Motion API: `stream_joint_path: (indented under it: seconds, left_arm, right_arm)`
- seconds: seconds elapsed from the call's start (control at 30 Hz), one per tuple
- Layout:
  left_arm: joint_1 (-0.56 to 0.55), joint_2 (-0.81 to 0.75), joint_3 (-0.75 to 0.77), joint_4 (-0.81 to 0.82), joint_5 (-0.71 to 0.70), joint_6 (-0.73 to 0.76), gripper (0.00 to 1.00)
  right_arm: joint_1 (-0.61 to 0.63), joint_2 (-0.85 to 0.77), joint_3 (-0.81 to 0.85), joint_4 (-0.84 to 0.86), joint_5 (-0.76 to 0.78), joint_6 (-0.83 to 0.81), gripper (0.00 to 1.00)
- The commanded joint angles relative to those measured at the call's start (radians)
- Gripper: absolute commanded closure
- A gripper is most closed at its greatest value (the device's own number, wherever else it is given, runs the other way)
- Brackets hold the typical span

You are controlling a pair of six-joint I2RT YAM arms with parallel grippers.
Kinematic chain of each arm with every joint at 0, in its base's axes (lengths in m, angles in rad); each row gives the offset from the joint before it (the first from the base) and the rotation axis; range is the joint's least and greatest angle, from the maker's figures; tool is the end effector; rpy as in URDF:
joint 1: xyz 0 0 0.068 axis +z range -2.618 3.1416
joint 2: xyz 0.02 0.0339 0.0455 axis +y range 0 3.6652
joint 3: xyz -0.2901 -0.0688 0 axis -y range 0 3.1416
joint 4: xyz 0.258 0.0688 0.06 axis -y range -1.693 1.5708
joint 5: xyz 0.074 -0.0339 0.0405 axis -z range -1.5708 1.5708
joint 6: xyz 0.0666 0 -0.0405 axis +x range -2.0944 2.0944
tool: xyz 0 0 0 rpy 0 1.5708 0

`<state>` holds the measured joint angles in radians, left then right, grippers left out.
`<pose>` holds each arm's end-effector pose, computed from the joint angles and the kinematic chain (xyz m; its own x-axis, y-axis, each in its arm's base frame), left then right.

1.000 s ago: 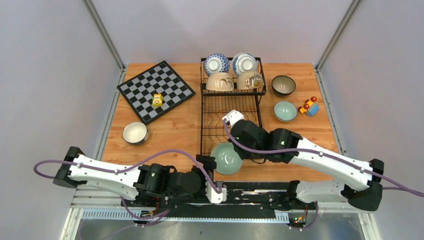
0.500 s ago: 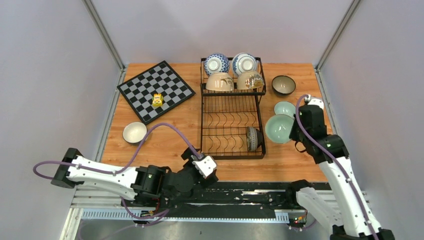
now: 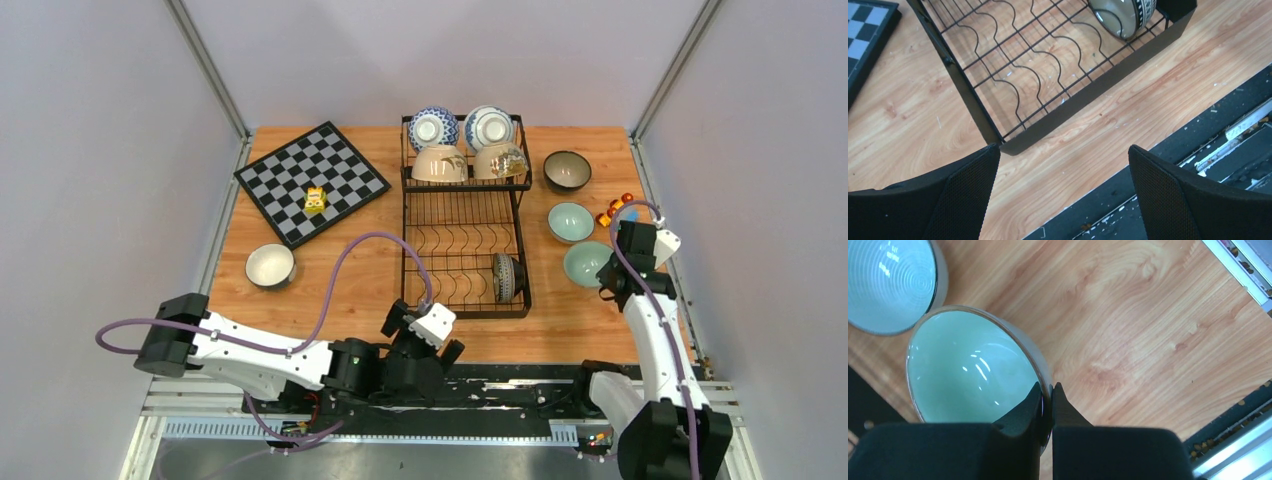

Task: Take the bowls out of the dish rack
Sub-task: Place the bowl at the center of the board.

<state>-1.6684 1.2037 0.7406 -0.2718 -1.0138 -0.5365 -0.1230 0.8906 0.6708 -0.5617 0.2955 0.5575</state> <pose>0.0315 -0.2588 0.2495 -0.2441 0.2795 -0.9286 0.5383 0.8355 0.1100 0.1963 -0.0438 0.2443 -0.4225 0.5622 -0.7109 0.6435 0.7384 0.2015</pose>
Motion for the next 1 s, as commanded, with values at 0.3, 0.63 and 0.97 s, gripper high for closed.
stream_joint_path:
  seconds: [0.3,0.63,0.97]
  left_arm:
    - [0.004,-0.165,-0.126,0.095,0.015,-0.048,0.00]
    - [0.004,-0.222,-0.215,0.133,-0.005,-0.102,0.00]
    - [0.005,-0.172,-0.193,0.108,-0.007,-0.128,0.00]
  right_arm:
    - [-0.210,0.098,-0.124,0.362,-0.158,0.142,1.00]
    - [-0.261,0.138,-0.159,0.458,-0.188,0.171,1.00]
    - [-0.277,0.143,-0.200,0.479,-0.174,0.158,1.00]
